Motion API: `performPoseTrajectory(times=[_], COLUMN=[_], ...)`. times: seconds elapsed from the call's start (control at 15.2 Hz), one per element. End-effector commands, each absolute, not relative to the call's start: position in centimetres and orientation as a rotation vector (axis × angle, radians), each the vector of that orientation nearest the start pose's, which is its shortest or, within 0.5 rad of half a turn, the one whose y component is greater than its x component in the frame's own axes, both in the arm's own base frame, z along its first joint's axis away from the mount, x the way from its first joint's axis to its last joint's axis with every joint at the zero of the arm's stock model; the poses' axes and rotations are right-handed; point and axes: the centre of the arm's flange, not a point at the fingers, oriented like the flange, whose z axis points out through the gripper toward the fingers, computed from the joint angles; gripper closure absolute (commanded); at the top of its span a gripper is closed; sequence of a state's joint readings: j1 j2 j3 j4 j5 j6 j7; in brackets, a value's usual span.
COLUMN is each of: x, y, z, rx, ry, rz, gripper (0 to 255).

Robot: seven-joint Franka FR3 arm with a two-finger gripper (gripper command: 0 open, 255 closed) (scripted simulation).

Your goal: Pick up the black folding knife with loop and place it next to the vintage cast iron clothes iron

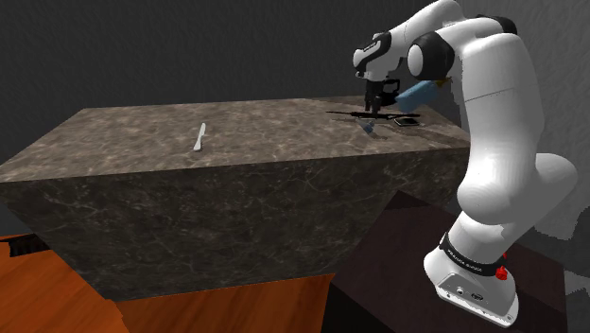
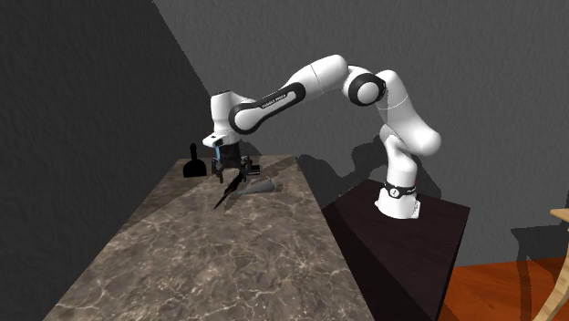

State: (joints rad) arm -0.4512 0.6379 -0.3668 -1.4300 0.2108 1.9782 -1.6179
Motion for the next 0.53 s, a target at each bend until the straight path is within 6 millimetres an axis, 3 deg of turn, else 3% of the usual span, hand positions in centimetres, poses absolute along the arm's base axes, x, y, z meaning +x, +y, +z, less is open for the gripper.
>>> performPoseTrajectory(times=[0.0,0.26,0.46], x=[53.0,53.2,53.2], y=[-47.5,-47.6,-47.6], z=[33.6,38.6,38.6], rx=[-2.877,-2.877,-2.877], ry=[-1.171,-1.171,-1.171], rz=[0.062,0.062,0.062], gripper=[0,0,0])
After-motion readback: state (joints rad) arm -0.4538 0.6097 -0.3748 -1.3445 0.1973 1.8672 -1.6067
